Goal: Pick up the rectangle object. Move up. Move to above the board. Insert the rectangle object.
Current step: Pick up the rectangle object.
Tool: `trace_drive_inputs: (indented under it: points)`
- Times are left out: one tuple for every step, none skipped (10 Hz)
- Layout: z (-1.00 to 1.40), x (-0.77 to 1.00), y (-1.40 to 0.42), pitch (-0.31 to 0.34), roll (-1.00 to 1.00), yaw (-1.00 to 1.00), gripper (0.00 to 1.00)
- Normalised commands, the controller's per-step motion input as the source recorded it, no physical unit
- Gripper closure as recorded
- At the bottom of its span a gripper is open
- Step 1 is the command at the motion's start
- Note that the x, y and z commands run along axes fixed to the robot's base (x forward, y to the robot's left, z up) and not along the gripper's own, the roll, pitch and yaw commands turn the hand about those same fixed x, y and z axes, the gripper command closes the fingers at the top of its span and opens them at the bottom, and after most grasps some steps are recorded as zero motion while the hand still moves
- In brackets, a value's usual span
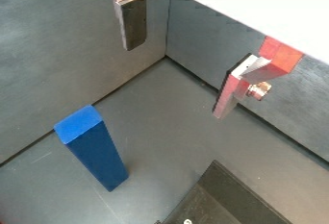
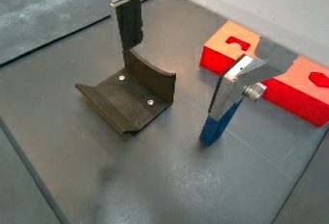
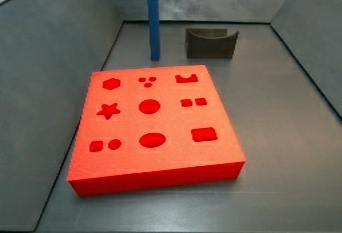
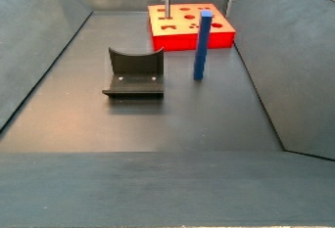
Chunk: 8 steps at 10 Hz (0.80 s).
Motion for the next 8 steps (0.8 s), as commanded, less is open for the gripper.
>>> trace_drive_inputs:
  points:
    - [-0.21, 0.00, -0.47, -0.059, 0.12, 0.30, 0.00]
    - [-0.49, -0.09, -0.78, -0.104, 0.17, 0.30, 0.00]
    - [-0.67, -0.17, -0.67, -0.131, 0.12, 0.27, 0.00]
    - [-0.67, -0.21, -0.59, -0.153, 0.09, 0.27, 0.00]
    - [-0.69, -0.29, -0.41, -0.196, 0.07, 0.26, 0.00]
    - [-0.72, -0.41, -0.16, -0.246, 0.04, 0.27, 0.00]
    - [-0.33, -0.23, -0.06, -0.134, -0.04, 0.27, 0.00]
    - [-0.17, -0.06, 0.00, -0.044, -0.11, 0.05, 0.00]
